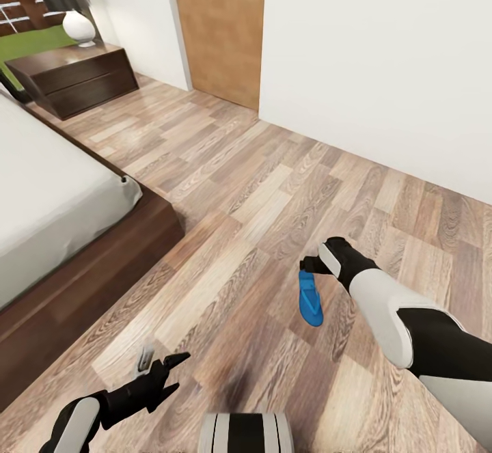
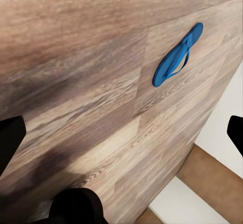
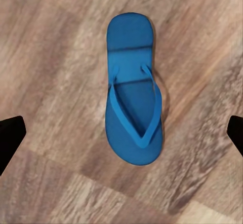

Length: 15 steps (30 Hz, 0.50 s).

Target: In the bedroom, move the book from the bed onto either nightstand, and place the two sandals side by side next to the bed.

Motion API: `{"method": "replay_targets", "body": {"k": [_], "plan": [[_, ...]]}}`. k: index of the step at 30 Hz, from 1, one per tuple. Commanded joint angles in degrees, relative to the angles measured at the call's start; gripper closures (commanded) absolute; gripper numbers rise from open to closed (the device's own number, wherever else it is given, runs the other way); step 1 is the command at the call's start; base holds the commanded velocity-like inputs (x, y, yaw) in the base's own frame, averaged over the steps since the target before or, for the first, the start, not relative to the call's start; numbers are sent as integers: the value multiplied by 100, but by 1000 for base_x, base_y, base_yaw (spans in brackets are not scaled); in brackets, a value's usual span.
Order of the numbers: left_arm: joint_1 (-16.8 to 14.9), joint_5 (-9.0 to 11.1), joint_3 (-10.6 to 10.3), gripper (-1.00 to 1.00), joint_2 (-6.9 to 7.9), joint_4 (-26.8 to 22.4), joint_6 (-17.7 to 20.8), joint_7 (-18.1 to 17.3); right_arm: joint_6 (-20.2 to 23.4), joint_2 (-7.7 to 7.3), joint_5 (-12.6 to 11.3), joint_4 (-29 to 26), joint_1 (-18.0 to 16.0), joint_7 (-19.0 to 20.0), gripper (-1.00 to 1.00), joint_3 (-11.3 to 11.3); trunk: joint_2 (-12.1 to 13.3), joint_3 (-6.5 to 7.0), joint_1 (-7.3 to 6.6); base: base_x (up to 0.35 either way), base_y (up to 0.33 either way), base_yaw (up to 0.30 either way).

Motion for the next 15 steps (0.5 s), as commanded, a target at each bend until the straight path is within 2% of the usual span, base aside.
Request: {"method": "replay_targets", "body": {"k": [1, 15], "plan": [[-3, -39, 13, -100, -2, 0, 35, -48, 20, 3, -59, -9, -10, -52, -100, -12, -3, -26, 1, 0, 0, 0], [-3, -46, 15, -100, 1, 7, 54, -41, 28, -40, -56, -9, -187, -52, -100, -10, -22, -337, 37, 0, 0, 0]]}}
